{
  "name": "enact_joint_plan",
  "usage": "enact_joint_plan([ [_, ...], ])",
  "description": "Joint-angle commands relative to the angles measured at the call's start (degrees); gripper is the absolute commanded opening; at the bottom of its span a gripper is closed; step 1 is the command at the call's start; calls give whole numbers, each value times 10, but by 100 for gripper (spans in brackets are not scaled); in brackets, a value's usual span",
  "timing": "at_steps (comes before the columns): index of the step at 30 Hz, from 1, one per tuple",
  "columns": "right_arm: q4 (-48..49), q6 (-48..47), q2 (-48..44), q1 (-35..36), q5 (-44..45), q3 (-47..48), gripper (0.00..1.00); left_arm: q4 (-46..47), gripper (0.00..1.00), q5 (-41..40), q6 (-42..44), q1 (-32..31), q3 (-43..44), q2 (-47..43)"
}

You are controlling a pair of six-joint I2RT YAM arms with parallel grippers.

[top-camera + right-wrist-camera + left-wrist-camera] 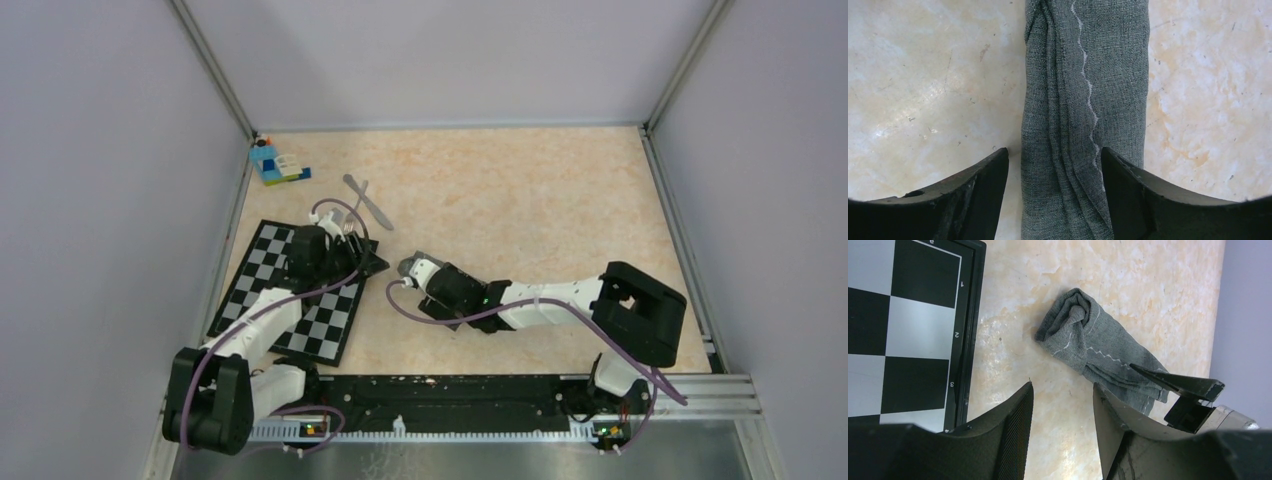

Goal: Fold the napkin into a case and place the utensils inside
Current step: Pick up the smaller rectangle-folded napkin from the center of the board.

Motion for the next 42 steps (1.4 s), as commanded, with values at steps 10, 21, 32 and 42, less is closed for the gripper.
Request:
enact_joint_plan([
  [10, 40, 15, 35, -10, 5, -2, 64, 14, 52, 19, 3, 5, -15, -18],
  [21, 62, 45, 66, -20, 13, -3, 10, -21, 53, 9, 11, 17, -12, -46],
  [32, 54, 285, -34, -96, -248, 43, 0, -40, 52, 5, 4, 20, -11, -75],
  [42, 355, 553, -3, -175, -522, -46, 0, -82, 52, 28, -1, 20, 13, -151],
])
